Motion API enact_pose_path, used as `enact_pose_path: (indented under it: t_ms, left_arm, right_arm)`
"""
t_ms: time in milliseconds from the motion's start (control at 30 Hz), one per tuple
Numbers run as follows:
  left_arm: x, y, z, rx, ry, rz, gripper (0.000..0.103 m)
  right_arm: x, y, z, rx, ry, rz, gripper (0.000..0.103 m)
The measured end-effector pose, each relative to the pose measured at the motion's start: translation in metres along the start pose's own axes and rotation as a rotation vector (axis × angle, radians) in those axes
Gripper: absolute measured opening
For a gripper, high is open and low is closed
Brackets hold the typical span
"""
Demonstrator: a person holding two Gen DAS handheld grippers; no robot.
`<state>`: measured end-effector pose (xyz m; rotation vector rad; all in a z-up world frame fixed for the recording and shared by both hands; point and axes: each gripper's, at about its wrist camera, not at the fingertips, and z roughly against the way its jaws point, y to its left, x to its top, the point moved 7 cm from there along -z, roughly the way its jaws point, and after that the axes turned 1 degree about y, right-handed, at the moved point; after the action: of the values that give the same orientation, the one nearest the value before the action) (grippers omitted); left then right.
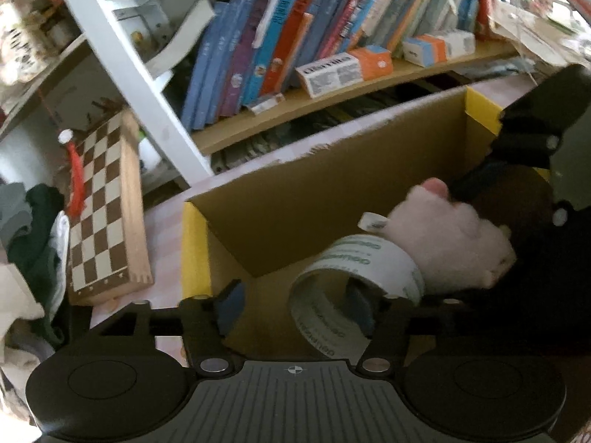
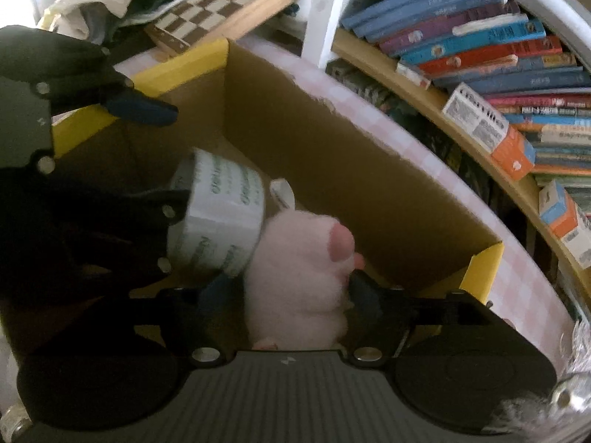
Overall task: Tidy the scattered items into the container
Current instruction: 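Lower and release the tape roll and pink pig into the box with both grippers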
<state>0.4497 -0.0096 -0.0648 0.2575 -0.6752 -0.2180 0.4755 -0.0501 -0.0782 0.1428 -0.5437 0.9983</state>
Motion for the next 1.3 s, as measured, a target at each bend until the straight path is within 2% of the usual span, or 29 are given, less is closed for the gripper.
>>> enact_pose_path:
  t_ms: [33, 133, 433, 700, 800, 933, 1300]
  left_arm:
    - [0.001, 0.002, 0.002, -0.003, -0.009, 0.013, 0.069]
    - [0.003, 0.004, 0.008, -0.004, -0.026, 0.026, 0.075]
    - [0.012, 0.004, 0.037, 0.001, -0.107, 0.021, 0.088]
    - [0.019, 0.008, 0.07, 0.018, -0.208, 0.051, 0.093]
    - [0.021, 0.012, 0.085, 0.029, -0.26, 0.079, 0.097]
    - [0.019, 0.018, 0.105, 0.019, -0.309, 0.12, 0.098]
    - [-0.008, 0.028, 0.153, -0.006, -0.387, 0.169, 0.101]
  right_arm:
    - [0.001, 0.0, 0.003, -0.017, -0.021, 0.003, 0.086]
    - [0.002, -0.003, 0.012, -0.054, -0.071, 0.012, 0.088]
    - [-0.003, -0.009, 0.042, -0.061, -0.14, 0.001, 0.092]
    - [-0.006, -0.015, 0.075, -0.095, -0.209, -0.061, 0.097]
    - [-0.008, -0.017, 0.089, -0.12, -0.245, -0.091, 0.097]
    - [-0.011, -0.021, 0.11, -0.126, -0.286, -0.147, 0.097]
    - [-0.028, 0.007, 0.156, -0.127, -0.361, -0.216, 0.097]
